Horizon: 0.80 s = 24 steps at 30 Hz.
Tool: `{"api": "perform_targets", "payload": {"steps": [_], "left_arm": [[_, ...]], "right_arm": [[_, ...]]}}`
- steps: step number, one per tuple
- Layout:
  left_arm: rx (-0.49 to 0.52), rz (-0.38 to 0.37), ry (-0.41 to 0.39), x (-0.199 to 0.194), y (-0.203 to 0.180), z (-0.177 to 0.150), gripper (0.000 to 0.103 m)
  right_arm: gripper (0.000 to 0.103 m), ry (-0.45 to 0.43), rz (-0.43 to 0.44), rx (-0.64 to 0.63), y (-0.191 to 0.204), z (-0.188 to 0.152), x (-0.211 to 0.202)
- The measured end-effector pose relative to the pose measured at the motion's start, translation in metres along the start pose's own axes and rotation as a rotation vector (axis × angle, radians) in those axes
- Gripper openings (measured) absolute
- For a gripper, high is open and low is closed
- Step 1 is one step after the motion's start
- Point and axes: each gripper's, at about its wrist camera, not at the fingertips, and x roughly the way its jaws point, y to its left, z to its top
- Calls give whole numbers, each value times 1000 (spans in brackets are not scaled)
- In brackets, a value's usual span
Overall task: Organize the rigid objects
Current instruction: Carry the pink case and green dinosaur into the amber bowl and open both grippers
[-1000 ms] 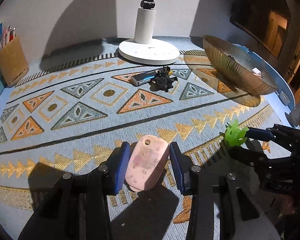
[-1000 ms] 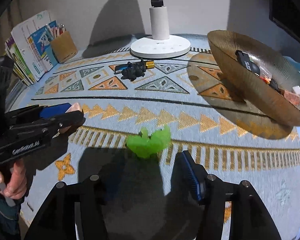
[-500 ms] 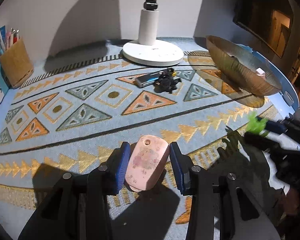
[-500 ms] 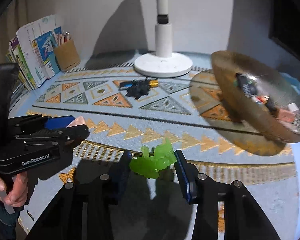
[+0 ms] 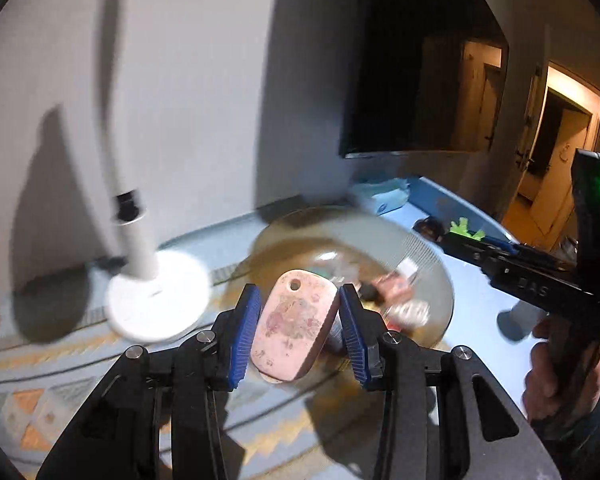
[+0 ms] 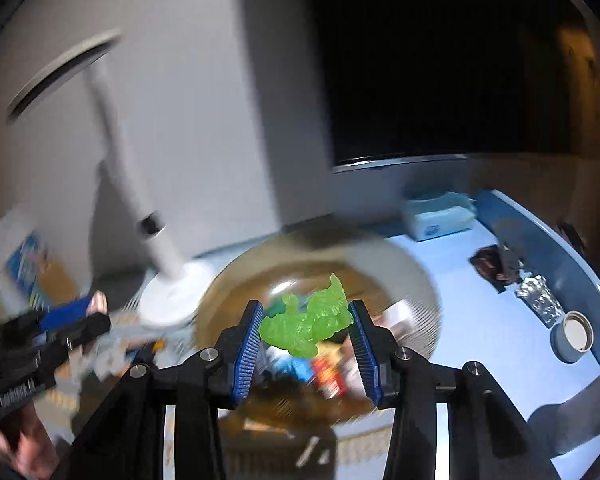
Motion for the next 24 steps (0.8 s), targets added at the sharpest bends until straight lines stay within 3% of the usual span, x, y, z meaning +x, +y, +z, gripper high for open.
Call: {"api": "perform_targets", "payload": {"steps": [5,9,16,22,23,24], "left_arm": [[-37,-31,74,73,-18,14,37],[-60,-36,127,110,-24,12,37],[-64,-40,160,135,-31,11,37],[-62,-49,159,137,-33,15,37],[-63,-53,161,139,-35,16,38],[-65,-61,164,138,-35,16,45]], "right_arm": [[43,59,-39,75,-36,27,47],[43,118,-60,92,-51,33,79],[43,171,-70,90,-64,28,115],[43,185,-68,90,-71,28,121],[43,190,-68,88,-70,28,122],[43,204,-63,86,-70,29,123]]}}
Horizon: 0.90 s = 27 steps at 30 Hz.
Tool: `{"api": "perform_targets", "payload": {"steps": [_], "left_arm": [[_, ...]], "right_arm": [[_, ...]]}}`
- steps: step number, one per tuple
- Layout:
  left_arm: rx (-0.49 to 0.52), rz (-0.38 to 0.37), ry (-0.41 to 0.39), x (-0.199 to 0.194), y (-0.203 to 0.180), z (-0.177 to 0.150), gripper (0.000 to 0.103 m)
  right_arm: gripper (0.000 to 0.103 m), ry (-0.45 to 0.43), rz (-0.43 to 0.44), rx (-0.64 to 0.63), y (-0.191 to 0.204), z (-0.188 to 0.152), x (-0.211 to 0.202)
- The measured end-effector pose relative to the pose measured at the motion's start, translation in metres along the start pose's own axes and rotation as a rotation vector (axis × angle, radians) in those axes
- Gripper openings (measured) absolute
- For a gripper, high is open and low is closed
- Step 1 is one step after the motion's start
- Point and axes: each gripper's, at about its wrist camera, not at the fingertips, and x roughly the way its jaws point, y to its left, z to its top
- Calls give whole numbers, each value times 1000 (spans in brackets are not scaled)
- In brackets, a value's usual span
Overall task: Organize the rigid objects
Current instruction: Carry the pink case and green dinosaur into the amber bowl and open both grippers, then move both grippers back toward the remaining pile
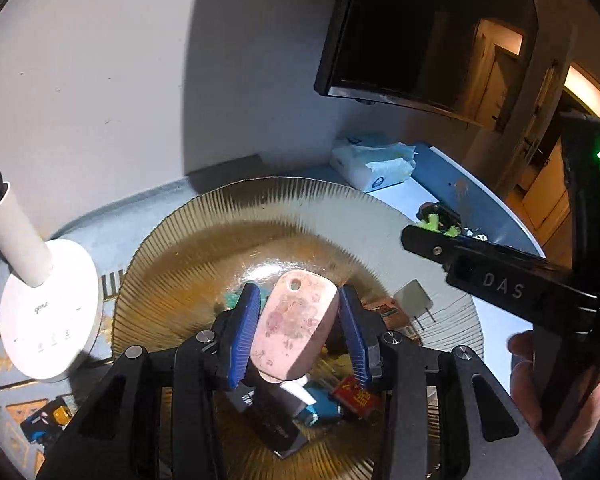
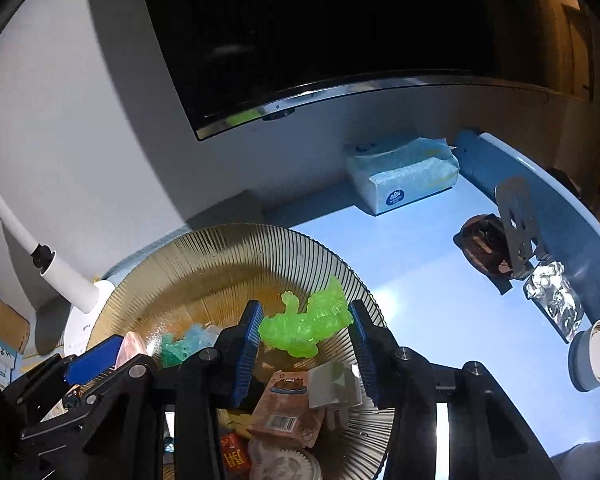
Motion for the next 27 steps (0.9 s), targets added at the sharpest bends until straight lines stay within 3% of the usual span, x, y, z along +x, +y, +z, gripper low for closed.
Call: {"api": "perform_targets", "payload": {"steps": [1,3,11,19,23,27], "left_arm": [[1,-1,8,2,-1,1,52],[1,10,8,-5,-2,1,78],[17,31,-106,-88,4,-11,78],[22,106,-282,-229,44,-54,80],[-42,184,-337,-281,82,-91,87],[-163,243,-352,-303,129,-133,87]], "right_arm": [[46,7,4,3,0,1,0],[54,-12,24,10,0,1,-9],[55,-75,98,-3,26,-13,-74],[56,-122,261,-145,107,-46,-156],[61,-136,318,-240,154,-74,-177],[61,-118,369,-311,197,-113,-170]]}}
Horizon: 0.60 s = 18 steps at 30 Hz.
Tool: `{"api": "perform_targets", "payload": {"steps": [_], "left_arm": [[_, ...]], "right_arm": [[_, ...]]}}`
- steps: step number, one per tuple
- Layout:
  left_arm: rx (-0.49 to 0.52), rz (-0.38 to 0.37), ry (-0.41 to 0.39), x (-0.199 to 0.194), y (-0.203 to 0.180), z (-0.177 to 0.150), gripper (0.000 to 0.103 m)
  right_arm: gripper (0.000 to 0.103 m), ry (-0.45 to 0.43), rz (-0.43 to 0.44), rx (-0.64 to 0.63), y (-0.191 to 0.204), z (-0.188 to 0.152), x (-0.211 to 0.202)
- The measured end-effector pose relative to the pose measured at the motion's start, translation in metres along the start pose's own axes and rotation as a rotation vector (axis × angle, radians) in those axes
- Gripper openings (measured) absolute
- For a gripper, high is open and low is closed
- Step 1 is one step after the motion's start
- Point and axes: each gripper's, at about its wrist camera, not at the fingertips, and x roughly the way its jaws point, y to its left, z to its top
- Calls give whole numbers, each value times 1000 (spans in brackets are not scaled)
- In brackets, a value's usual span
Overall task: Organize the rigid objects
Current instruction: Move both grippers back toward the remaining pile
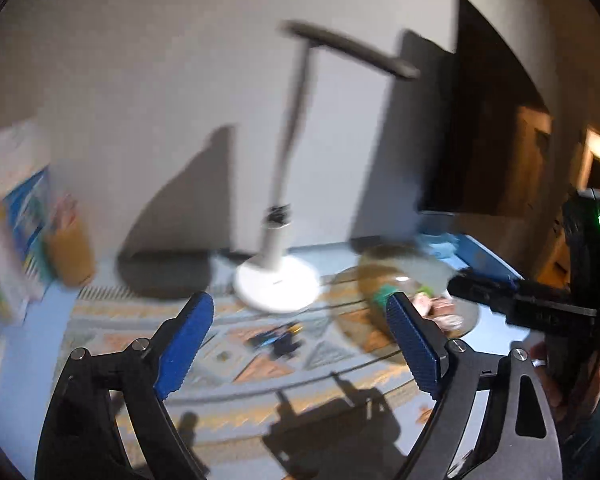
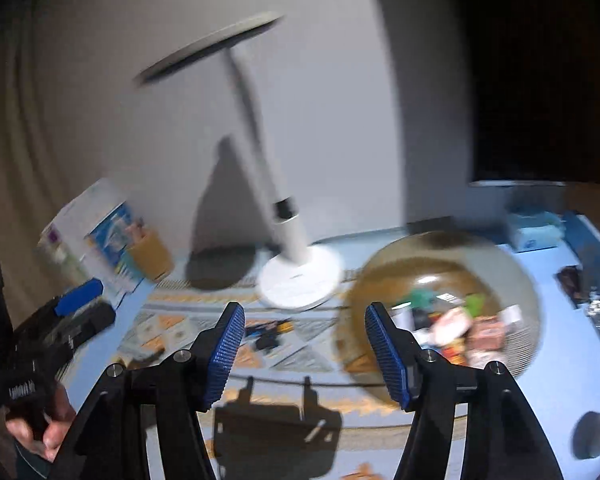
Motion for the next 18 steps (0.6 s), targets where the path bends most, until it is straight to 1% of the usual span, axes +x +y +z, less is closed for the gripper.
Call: {"api": "perform_targets", "payload": {"steps": [2,4,6,8,9,11,13,15,16,18], "left_arm": [[-64,44,34,6,29,-25,87],[-91,85,87,20,49,-49,87],[-92,128,142,40,61,-73,87],[-72,177,171,54,65,-94,87],[-69,186,181,58,66,-100,87],[-75,190,202,64,68,-112,87],[-80,192,212,70,67,-119,87],[-60,211,205,68,65,-121,87],[-57,207,197,67,65,-122,87],[-45,207,208,66,63,-124,87]], "right_arm": [[61,13,-12,-21,19,-24,22],[61,43,-37,-62,35,-50,50],[61,98,-45,-82,42,-73,81],[61,119,-59,-93,42,-88,99],[61,128,-87,-108,42,-97,110],[61,156,-115,-118,40,-106,121],[61,181,-99,-102,36,-111,128],[61,181,-114,-111,34,-112,128],[61,175,-128,-122,34,-113,129],[61,171,-140,-132,35,-114,129]]}}
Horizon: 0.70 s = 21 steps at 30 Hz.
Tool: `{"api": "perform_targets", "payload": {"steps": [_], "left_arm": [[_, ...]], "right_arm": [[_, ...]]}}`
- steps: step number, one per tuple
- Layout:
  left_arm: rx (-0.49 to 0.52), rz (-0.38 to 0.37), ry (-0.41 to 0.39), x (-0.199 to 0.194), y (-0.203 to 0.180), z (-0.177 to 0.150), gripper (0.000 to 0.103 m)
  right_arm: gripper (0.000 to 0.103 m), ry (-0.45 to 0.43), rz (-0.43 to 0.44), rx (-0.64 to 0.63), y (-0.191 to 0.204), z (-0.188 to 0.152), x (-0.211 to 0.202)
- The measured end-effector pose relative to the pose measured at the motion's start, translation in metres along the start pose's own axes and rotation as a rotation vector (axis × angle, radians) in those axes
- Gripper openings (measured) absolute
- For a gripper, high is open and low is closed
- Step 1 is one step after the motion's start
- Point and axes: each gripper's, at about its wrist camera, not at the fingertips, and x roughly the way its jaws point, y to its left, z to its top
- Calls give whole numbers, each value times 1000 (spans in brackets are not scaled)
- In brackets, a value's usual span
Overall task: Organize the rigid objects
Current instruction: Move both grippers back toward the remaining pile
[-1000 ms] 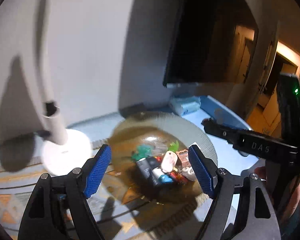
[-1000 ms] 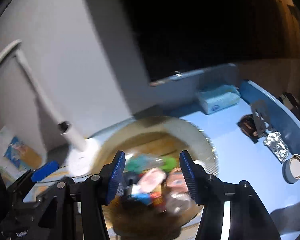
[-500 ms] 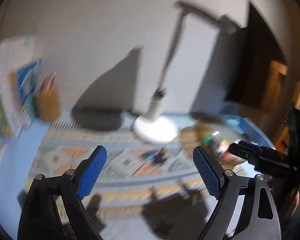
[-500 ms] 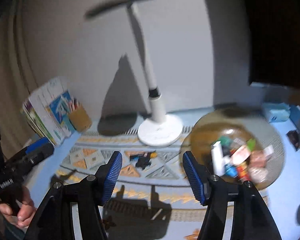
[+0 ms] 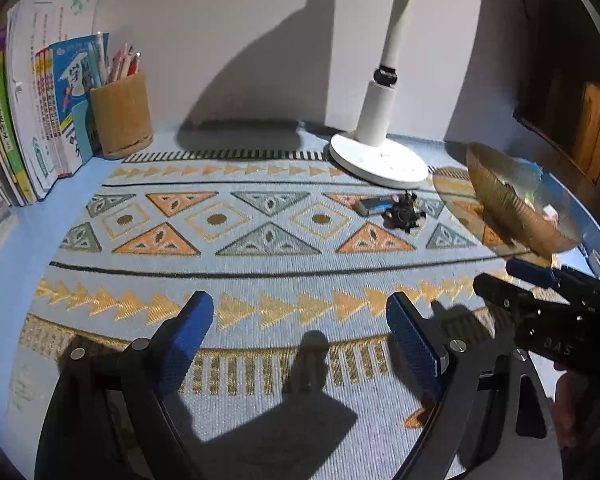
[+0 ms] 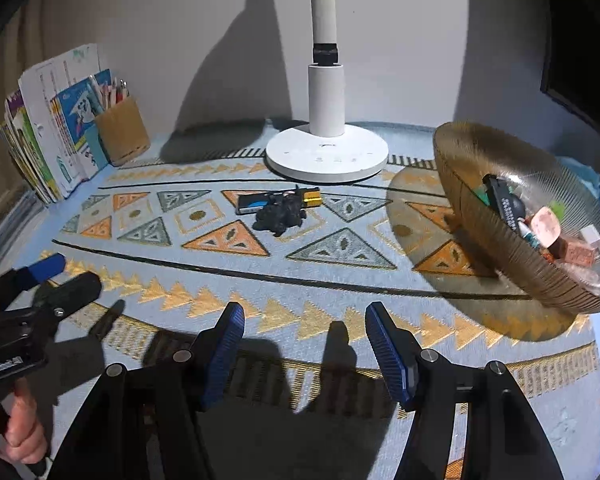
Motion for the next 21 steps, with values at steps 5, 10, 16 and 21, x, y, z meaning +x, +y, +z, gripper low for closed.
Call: {"api": "perform_targets", "payload": {"steps": [5,10,16,21], "left_arm": [[17,5,-16,-2,-3,-1,87],[3,-5,-8,-1,0,-1,87],[2,-3,0,0,0,-1,87],[34,-35,56,7,-3,4,87]], "right_arm": [[61,5,-5,-5,1,-1,3],[61,15,4,13,-3,-1,6],[61,26,11,35,-7,-1,8],[61,57,26,50,-10,1,12]]}}
